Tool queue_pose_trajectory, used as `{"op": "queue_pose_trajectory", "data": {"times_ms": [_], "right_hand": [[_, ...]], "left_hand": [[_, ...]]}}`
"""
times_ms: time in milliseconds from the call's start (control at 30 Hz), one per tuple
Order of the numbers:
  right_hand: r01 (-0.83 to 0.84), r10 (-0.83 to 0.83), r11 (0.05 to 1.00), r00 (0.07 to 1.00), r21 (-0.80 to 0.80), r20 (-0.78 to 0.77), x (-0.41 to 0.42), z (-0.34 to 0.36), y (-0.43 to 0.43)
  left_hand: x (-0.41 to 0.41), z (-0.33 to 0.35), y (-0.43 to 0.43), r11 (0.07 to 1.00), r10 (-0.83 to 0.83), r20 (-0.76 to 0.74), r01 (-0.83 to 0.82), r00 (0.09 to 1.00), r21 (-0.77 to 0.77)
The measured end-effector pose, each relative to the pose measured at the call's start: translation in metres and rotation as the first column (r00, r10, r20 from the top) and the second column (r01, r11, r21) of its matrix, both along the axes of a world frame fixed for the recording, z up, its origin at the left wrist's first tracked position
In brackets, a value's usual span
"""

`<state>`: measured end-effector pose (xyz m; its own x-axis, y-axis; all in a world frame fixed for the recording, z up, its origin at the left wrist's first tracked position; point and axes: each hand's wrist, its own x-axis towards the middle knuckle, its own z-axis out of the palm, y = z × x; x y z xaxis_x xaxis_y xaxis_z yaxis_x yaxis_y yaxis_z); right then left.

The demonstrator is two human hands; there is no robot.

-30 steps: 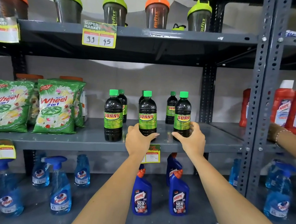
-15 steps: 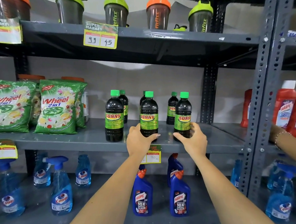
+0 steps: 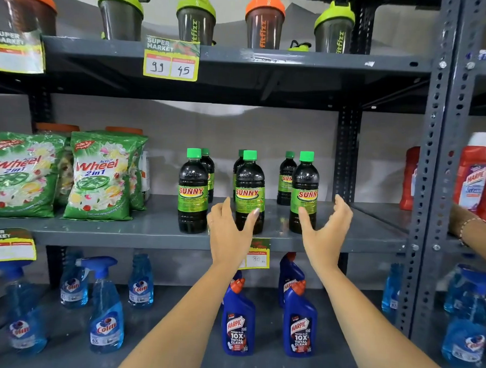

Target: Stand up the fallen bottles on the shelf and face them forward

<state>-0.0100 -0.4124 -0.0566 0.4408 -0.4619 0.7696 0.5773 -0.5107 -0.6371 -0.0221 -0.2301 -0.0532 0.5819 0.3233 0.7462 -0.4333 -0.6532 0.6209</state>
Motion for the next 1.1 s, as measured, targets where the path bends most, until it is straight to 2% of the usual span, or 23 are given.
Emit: {"op": "queue_pose_trajectory", "data": {"times_ms": [67,100,167,267,333,400,467,700,1100], "right_hand": [[0.074,-0.059,0.994,0.982,-0.078,0.180,-0.005,0.002,0.017],[0.060,-0.035,0.991,0.980,-0.120,0.194,-0.008,0.005,0.028],[-0.081,0.091,0.980,0.995,-0.180,0.049,-0.012,0.013,0.051],[-0.303,0.238,0.936,0.921,-0.182,-0.308,-0.007,0.022,0.075],[-0.354,0.246,0.918,0.864,-0.181,-0.440,0.001,0.023,0.081],[-0.316,0.166,0.922,0.844,-0.223,-0.510,0.009,0.020,0.084],[-0.278,0.127,0.933,0.847,-0.226,-0.516,0.015,0.017,0.086],[-0.298,0.151,0.932,0.837,-0.207,-0.526,0.015,0.019,0.085],[-0.319,0.165,0.923,0.834,-0.215,-0.526,0.012,0.019,0.085]], "left_hand": [[-0.011,0.002,0.011,0.989,0.145,0.189,-0.149,0.971,0.004],[-0.015,0.004,0.020,0.978,0.207,0.236,-0.205,0.949,-0.035],[-0.016,0.003,0.043,0.953,0.298,0.227,-0.277,0.927,-0.119],[-0.006,-0.002,0.083,0.949,0.293,0.089,-0.279,0.952,-0.146],[-0.002,-0.005,0.100,0.970,0.204,-0.086,-0.214,0.975,-0.118],[-0.001,-0.008,0.106,0.981,0.194,-0.224,-0.196,0.955,0.014],[-0.002,-0.008,0.107,0.967,0.242,-0.263,-0.211,0.934,0.140],[-0.001,0.002,0.110,0.965,0.227,-0.352,-0.162,0.908,0.206],[0.003,0.005,0.112,0.961,0.226,-0.411,-0.131,0.883,0.245]]}}
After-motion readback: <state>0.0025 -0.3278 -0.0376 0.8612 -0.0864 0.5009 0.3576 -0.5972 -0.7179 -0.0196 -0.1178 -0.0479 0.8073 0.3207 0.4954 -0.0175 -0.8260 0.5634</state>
